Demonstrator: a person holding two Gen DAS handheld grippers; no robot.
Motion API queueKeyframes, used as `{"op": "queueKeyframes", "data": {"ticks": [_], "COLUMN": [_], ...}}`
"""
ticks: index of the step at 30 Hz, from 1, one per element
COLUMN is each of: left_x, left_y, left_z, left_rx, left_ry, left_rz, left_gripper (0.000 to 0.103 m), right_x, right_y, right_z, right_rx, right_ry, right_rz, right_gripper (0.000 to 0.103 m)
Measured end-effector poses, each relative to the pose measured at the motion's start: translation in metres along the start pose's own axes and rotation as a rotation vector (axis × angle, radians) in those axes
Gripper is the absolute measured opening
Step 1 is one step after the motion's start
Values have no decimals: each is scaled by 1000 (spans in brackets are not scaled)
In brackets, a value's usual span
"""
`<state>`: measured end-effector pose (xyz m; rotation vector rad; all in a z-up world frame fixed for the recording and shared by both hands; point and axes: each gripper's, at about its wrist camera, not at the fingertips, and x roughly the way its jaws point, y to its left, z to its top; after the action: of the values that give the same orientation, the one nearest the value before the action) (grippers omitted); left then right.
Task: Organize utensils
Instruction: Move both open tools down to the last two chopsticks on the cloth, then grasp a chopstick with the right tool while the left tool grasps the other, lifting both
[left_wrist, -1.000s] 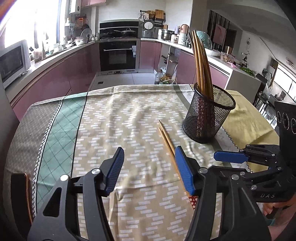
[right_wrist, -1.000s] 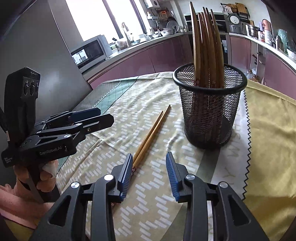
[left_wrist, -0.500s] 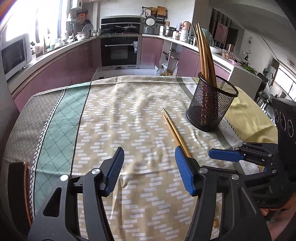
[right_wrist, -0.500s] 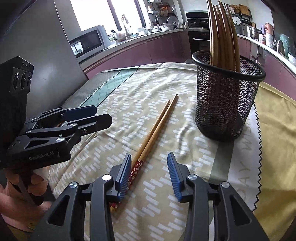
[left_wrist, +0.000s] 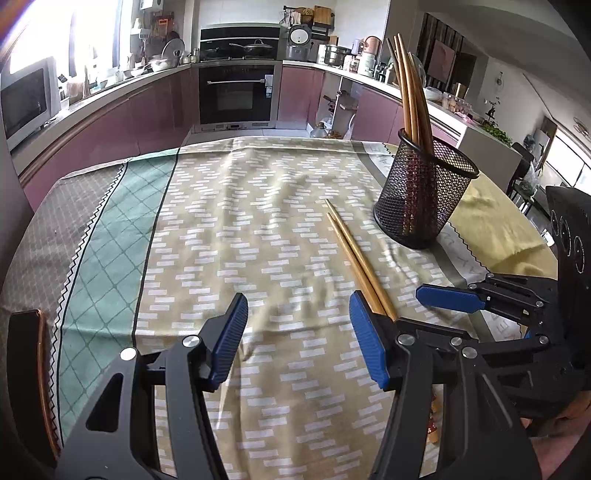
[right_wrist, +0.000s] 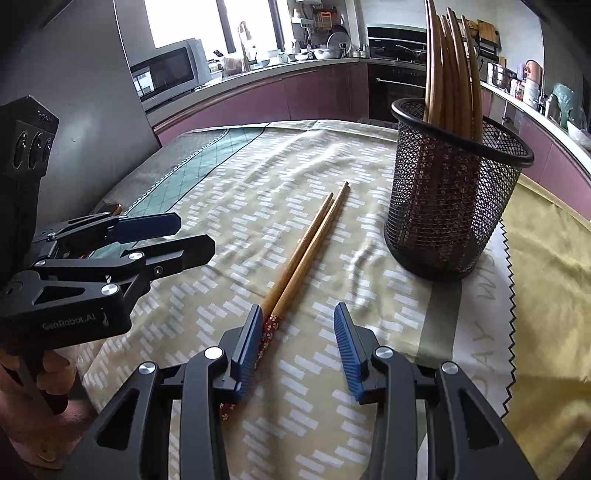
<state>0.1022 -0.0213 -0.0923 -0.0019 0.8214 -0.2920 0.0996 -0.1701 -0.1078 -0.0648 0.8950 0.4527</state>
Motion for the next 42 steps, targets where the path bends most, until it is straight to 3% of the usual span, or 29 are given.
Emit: {"op": "queueKeyframes", "data": {"ticks": [7, 20, 29, 37, 42], "left_x": [4, 25, 38, 38, 37], "left_y": [-9, -36, -47, -31, -26], "left_z": [-2, -4, -4, -1, -1], "left_rx": [25, 118, 147, 89, 61], "left_ry": [14, 75, 106, 109, 111], "left_rz": [-25, -69, -57, -40, -36], "left_gripper": [57, 56, 54, 30, 22], "right_x": [-3, -7, 9, 22, 28], "right_y": [-11, -31, -31, -26, -22], "right_z": [-1, 12, 32, 35, 38], "right_rx": [56, 117, 92, 73, 53], "right_ry": [13, 2, 1, 16, 20], "right_rz": [31, 115, 101, 68, 22], "right_gripper": [31, 30, 30, 28, 25]}}
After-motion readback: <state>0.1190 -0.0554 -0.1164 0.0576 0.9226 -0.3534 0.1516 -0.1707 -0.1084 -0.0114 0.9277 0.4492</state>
